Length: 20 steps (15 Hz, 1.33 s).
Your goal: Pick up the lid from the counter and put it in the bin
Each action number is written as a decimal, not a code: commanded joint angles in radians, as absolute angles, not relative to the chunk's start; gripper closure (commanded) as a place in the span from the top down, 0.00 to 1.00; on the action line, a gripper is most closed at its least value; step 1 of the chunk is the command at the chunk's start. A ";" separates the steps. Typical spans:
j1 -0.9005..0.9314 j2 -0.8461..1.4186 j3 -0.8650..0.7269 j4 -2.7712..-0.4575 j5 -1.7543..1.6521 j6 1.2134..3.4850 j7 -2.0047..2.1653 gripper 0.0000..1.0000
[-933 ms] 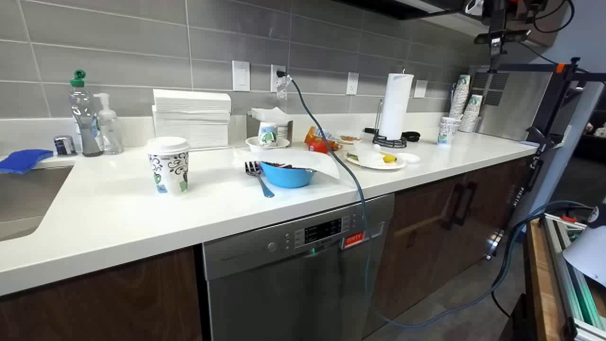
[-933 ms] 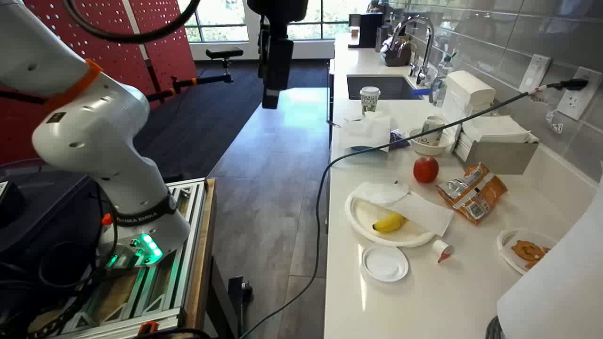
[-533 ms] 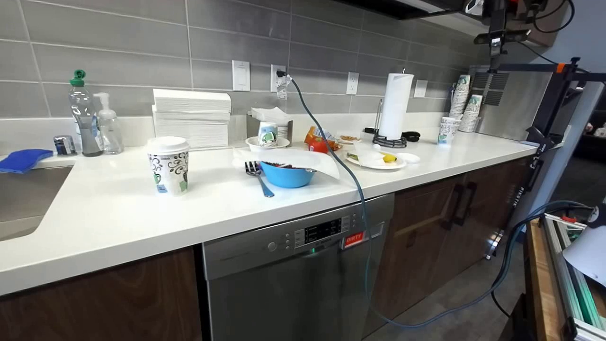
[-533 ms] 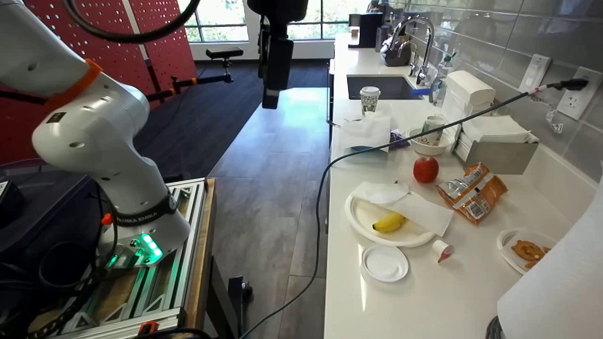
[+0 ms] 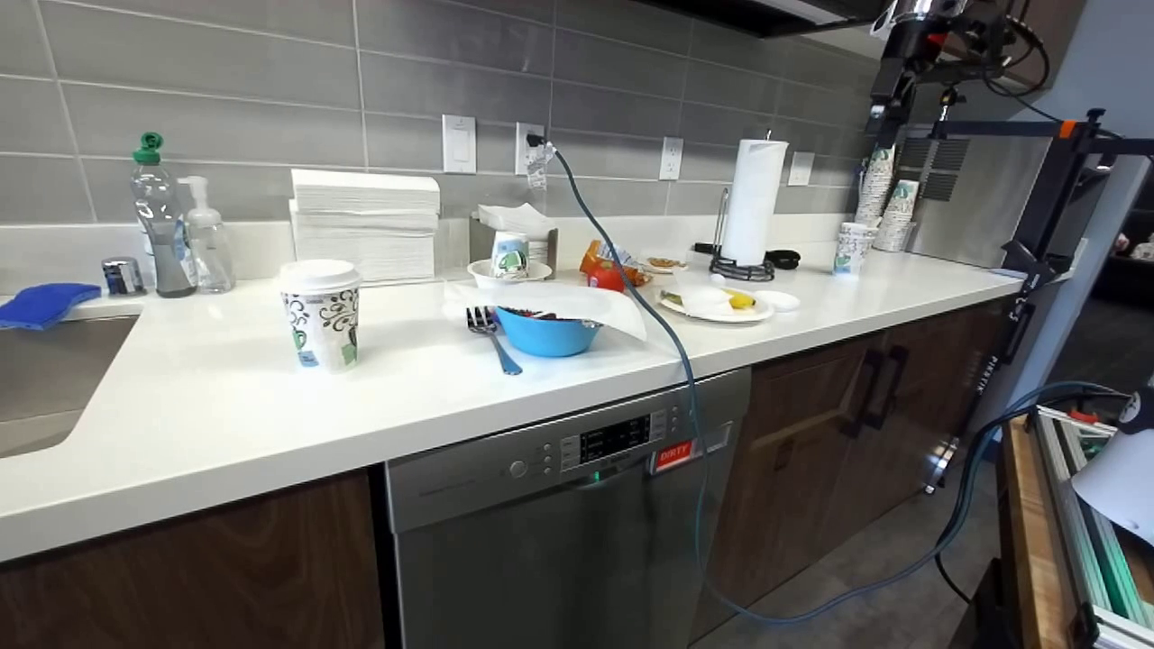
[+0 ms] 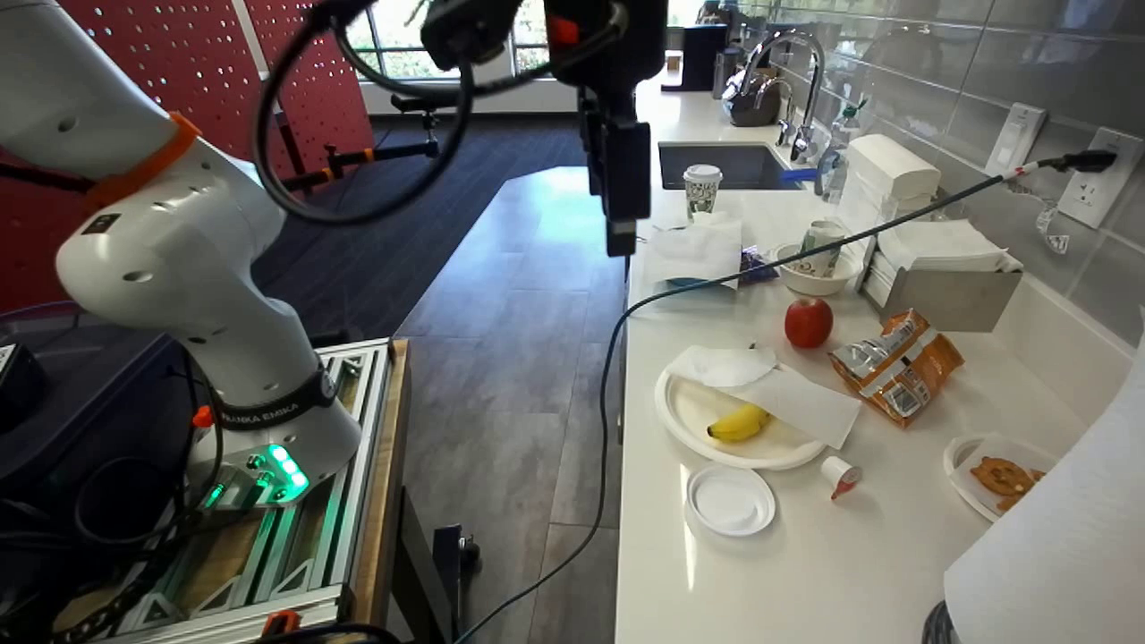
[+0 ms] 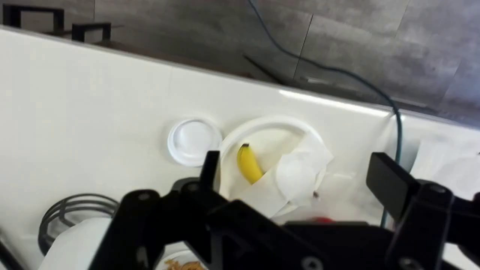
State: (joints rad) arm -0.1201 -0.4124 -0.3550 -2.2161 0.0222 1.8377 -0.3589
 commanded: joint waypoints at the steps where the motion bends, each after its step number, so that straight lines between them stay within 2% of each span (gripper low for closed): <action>1: -0.160 -0.352 -0.381 -2.293 0.090 2.070 -0.365 1.00; 4: -0.189 -0.273 -0.412 -2.334 0.093 2.178 -0.407 1.00; 10: -0.227 -0.086 -0.440 -2.325 0.103 2.143 -0.576 1.00; 11: -0.240 -0.152 -0.414 -2.344 0.076 2.158 -0.508 1.00; 16: -0.251 -0.086 -0.409 -2.334 0.077 2.158 -0.546 1.00; 20: -0.246 -0.019 -0.390 -2.353 0.131 2.402 -0.620 1.00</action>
State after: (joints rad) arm -0.2350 -0.0788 -0.4137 -2.3414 0.0732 2.2676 -0.5512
